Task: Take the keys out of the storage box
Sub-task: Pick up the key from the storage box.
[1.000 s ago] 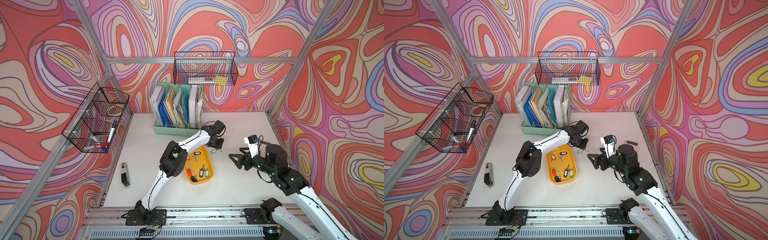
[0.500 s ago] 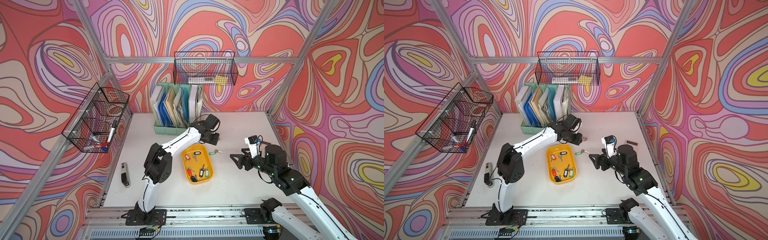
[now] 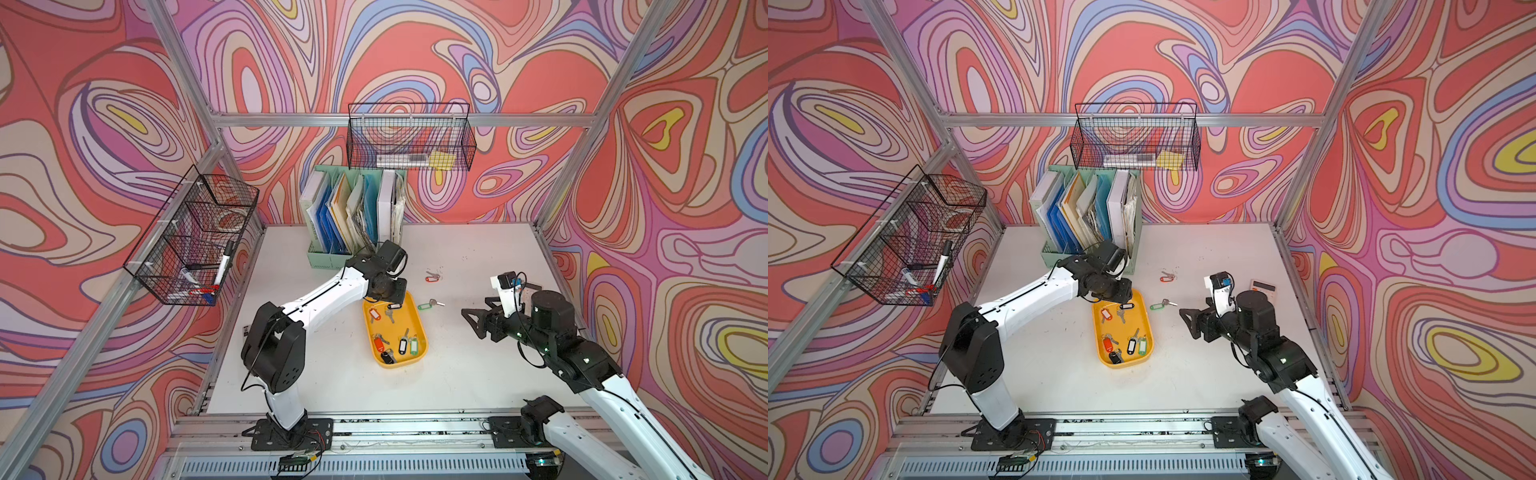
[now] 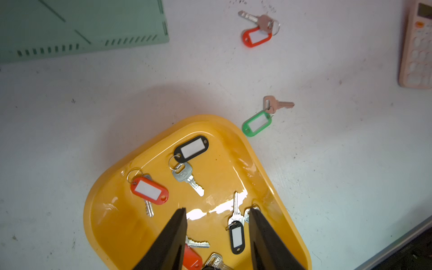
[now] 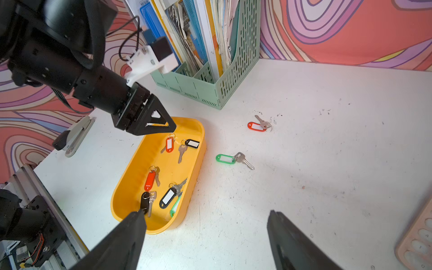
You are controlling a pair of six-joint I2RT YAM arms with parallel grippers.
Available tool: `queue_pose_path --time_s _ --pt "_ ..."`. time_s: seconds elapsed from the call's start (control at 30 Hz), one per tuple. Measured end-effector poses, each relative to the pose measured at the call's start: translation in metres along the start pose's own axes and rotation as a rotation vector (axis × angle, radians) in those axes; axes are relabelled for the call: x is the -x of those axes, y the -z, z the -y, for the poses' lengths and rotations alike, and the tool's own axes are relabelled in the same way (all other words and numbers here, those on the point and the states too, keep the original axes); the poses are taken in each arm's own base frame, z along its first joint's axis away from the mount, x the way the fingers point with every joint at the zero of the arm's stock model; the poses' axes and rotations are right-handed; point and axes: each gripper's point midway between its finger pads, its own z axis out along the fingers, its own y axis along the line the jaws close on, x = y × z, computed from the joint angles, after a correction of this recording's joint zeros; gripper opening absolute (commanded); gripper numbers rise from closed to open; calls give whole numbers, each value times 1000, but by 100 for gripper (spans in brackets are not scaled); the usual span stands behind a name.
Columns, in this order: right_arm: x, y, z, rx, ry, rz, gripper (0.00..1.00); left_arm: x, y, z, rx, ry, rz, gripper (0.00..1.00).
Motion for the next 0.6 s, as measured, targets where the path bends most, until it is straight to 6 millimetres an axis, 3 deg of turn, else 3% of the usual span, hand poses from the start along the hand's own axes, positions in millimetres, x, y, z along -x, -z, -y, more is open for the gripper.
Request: queue_pose_path --time_s 0.13,0.3,0.6 --pt "-3 -1 1 -2 -1 -6 86 -16 -15 -17 3 59 -45 42" --pt "-3 0 1 -2 2 -5 86 -13 -25 -30 6 111 -35 34" --pt "-3 -1 1 -3 1 -6 86 -16 -63 -39 34 132 -72 33"
